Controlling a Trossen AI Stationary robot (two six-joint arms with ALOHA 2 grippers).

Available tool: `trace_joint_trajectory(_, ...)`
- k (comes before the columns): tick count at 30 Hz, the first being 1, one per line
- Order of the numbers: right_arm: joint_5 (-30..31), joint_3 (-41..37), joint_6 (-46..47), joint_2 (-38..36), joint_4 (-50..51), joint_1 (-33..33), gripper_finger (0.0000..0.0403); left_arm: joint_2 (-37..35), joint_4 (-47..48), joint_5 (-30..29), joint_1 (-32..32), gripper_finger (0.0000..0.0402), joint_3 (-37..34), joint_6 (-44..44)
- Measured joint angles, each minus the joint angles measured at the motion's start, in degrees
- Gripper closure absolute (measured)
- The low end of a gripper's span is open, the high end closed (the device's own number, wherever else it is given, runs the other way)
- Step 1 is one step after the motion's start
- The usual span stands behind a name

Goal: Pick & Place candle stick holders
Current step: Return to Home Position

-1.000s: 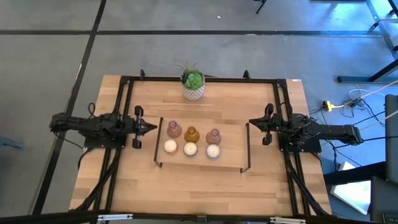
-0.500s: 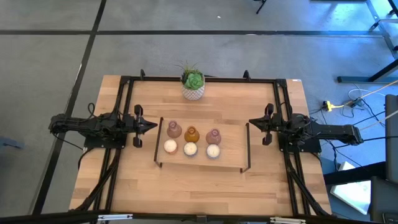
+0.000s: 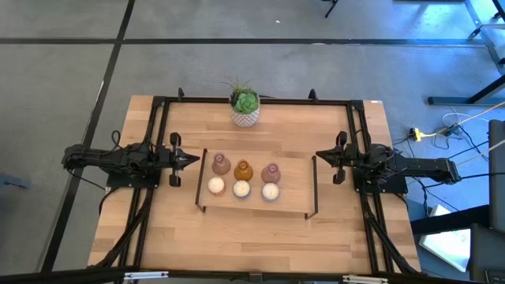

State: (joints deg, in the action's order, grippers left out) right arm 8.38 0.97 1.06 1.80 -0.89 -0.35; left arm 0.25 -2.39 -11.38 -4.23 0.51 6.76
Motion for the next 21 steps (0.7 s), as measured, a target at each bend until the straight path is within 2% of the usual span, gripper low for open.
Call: trace_joint_trajectory(21, 0.0, 0.0, 0.0, 0.0, 0.0, 0.01, 0.0402, 0.0, 0.02, 0.07, 0.0, 0.0395, -0.02, 0.0)
